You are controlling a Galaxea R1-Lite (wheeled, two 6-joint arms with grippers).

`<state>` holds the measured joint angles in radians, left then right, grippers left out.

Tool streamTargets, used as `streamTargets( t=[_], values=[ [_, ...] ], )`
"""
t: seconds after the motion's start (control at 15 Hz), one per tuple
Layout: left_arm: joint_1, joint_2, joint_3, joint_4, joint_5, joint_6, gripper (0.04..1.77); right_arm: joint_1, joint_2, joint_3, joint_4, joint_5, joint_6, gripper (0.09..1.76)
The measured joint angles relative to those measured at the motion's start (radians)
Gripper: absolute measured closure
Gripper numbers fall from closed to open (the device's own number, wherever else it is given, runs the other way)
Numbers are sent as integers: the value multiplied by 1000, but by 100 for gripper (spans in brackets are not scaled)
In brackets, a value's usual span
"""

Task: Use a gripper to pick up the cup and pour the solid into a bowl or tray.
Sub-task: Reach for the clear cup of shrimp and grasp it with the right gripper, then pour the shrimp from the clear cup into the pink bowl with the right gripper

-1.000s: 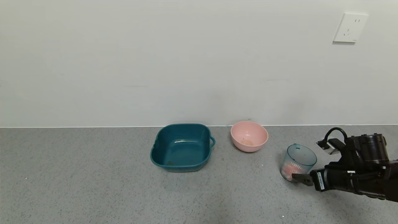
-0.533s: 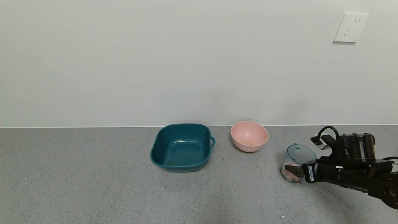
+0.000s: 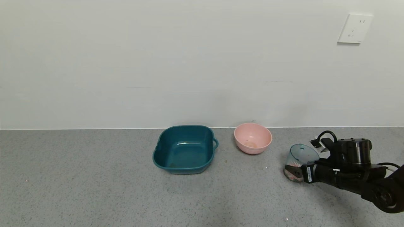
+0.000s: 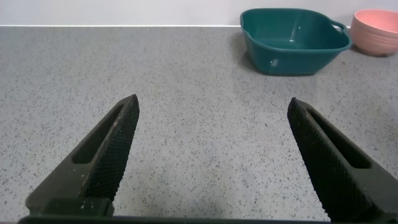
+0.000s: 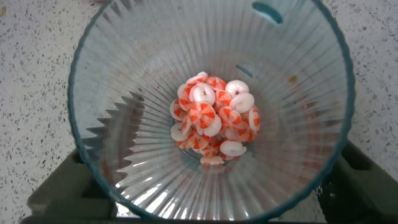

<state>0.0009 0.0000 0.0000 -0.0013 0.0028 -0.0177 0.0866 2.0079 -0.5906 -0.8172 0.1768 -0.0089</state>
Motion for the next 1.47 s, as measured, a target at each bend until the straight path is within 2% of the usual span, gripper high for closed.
streamTargets(
  t=[0.13,0.2,0.27,0.4,1.0,1.13,1.47],
  values=[
    [0,0,0,0,0,0,9,-1,7,2,-10,0,6,14],
    [0,0,0,0,0,0,9,-2,9,5,-17,0,9,19],
    [0,0,0,0,0,0,9,-2,11,7,-22,1,12,37],
    [0,0,0,0,0,0,9,-4,13,10,-25,0,11,48],
    [0,0,0,0,0,0,9,-3,-20,2,10,-6,16,50],
    [0,0,0,0,0,0,9,-1,-57,-20,66,-7,12,50],
    [0,0,0,0,0,0,9,15,-183,-166,348,-8,8,51]
  ],
)
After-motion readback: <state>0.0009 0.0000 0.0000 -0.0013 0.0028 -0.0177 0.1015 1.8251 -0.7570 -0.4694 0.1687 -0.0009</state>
